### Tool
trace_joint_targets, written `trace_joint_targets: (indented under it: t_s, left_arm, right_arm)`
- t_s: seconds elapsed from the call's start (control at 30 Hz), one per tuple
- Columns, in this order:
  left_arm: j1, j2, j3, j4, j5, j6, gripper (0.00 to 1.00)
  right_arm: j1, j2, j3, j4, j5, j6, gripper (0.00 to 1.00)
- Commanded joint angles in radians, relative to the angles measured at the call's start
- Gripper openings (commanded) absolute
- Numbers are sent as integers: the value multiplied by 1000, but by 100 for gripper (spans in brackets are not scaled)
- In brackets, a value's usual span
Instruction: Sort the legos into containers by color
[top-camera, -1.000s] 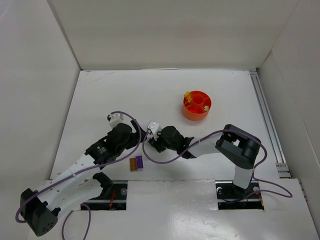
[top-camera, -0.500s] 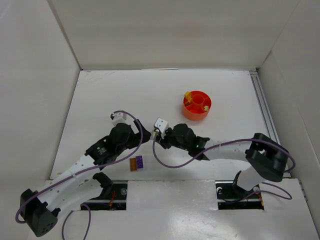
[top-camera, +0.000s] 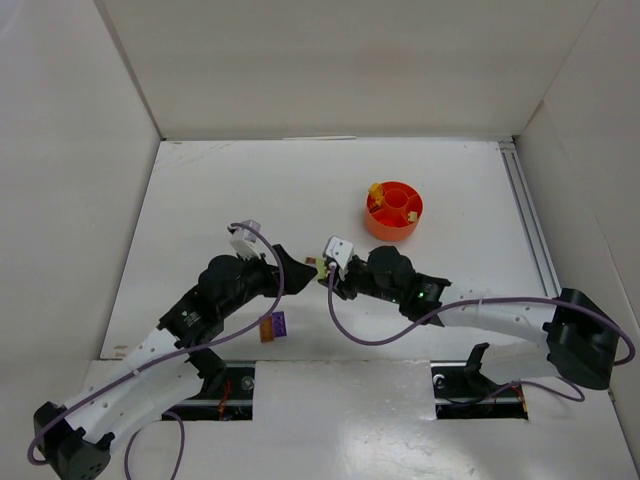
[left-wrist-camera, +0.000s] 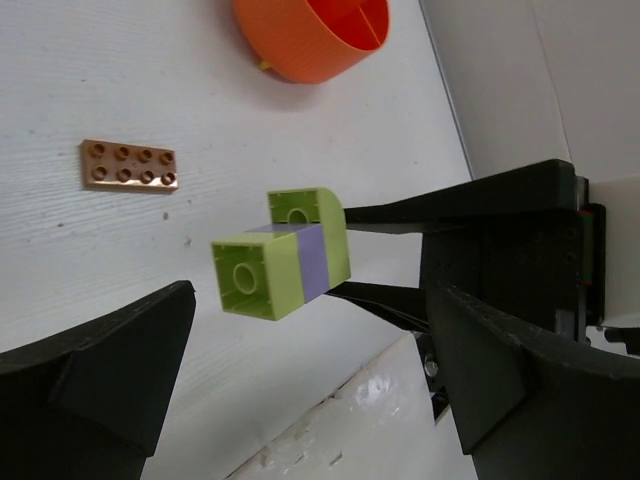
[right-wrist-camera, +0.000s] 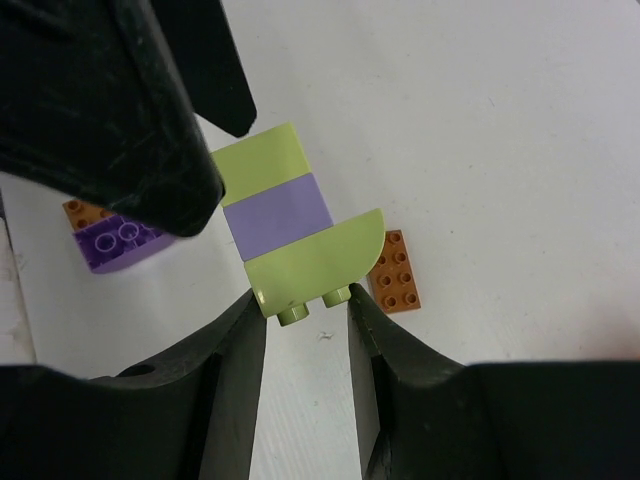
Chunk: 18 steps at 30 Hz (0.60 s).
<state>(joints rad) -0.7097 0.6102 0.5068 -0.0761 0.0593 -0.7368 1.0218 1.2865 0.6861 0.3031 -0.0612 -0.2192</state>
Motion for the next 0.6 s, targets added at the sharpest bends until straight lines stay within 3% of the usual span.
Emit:
trace_joint_targets:
  t_s: [0.0,0.3,0.57]
  left_arm:
    - [4,0,-28,139,134,51,100]
    - [4,-32,-17,119,134,60,100]
    - [4,-69,-30,278,232,70,100]
  right_arm:
    - [3,-33,18,-2,-55,-14,22]
    - [3,-101,36,-39,-77,-3,22]
    - [-28,-171,36,-39,-164,6,21]
